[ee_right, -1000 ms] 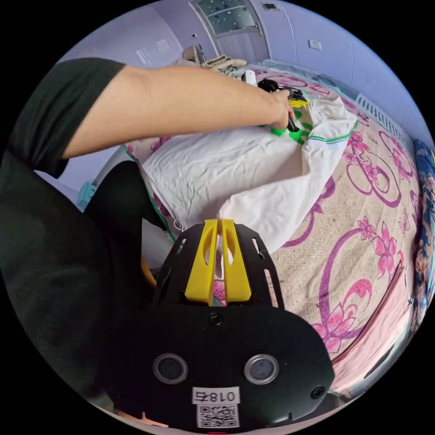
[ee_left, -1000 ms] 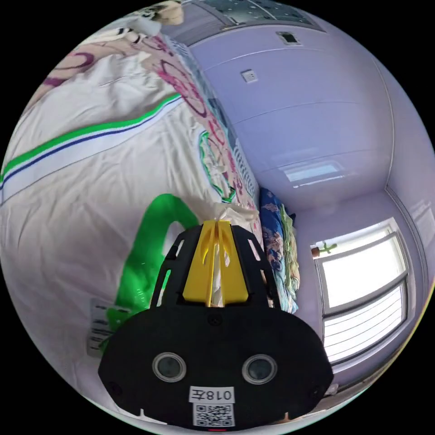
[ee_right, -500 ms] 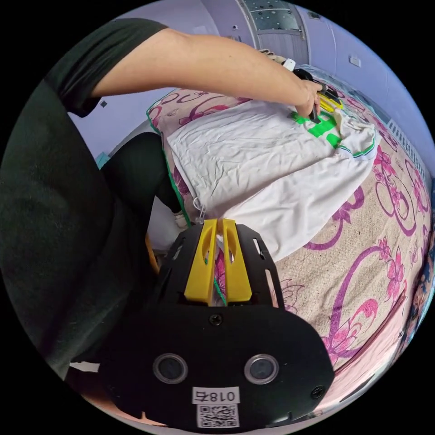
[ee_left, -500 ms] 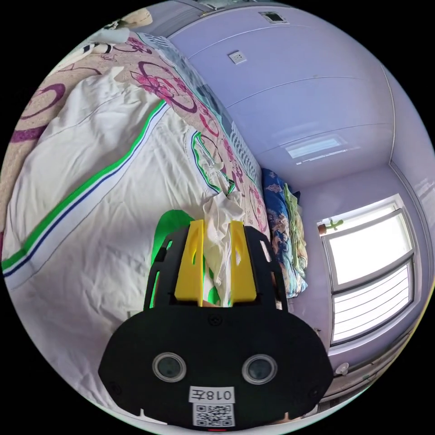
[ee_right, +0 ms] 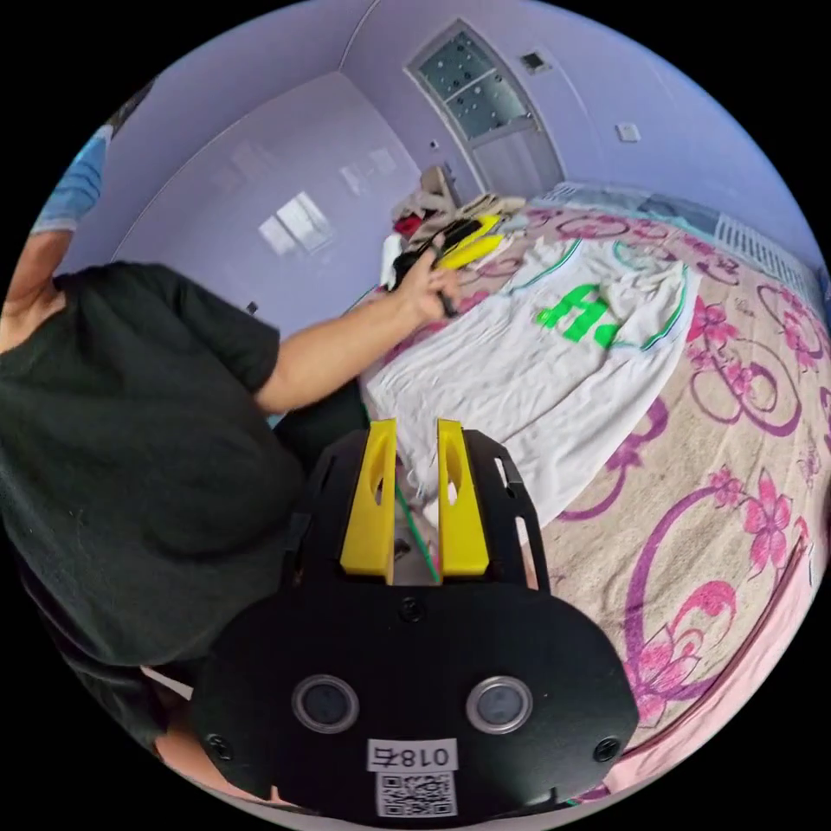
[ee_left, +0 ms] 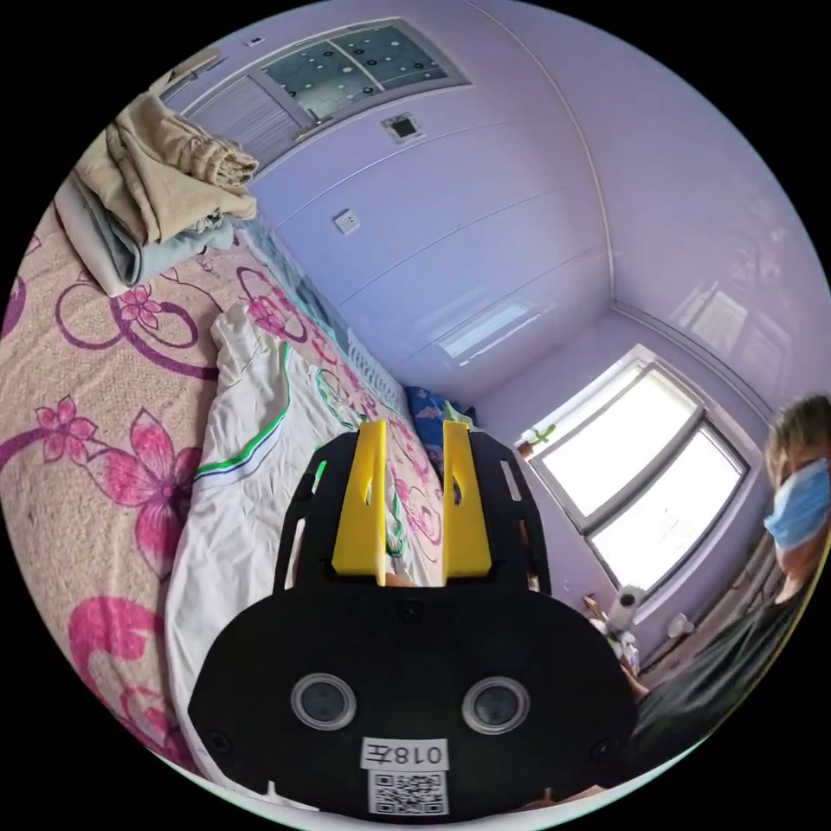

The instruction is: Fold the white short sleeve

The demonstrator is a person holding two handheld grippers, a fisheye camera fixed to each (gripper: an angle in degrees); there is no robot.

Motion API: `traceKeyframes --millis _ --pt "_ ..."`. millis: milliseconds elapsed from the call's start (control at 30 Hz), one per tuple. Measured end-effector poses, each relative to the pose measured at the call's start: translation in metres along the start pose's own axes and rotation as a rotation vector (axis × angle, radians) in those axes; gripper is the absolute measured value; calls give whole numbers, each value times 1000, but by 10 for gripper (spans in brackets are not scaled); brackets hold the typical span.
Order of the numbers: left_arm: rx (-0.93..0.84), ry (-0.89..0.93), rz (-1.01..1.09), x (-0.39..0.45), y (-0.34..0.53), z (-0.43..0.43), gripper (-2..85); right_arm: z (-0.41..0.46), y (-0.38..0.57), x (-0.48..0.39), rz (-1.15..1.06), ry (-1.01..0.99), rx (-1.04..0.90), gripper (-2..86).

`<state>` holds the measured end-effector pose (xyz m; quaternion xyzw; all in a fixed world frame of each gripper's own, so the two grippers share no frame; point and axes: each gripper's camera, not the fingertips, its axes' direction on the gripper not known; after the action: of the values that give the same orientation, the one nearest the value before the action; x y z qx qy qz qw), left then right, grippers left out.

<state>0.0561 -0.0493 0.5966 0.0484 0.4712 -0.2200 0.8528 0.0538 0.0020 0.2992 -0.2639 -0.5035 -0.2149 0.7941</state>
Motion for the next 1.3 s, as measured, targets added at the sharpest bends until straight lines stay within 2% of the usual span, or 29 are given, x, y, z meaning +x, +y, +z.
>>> traceKeyframes --millis 133,267,433,567,700,1000,1167,1300 --pt "24 227 33 -48 78 -58 74 6 -88 47 68 140 150 76" --pt "31 368 81 -102 120 -89 64 51 -176 96 120 267 116 80" --pt "117 374 101 -165 162 -72 61 150 -287 166 187 538 -82 87" --pt "138 258 39 -213 200 -31 52 202 -320 203 253 696 -201 90" --pt "120 224 2 -237 232 2 52 239 -335 236 297 823 -314 87" --pt "97 182 -24 -265 299 72 50 212 -338 251 355 735 -179 11" --pt "98 173 -24 -274 332 104 49 172 -317 277 444 509 28 5" --pt "97 169 -26 -279 351 122 46 146 -291 317 606 282 176 5"
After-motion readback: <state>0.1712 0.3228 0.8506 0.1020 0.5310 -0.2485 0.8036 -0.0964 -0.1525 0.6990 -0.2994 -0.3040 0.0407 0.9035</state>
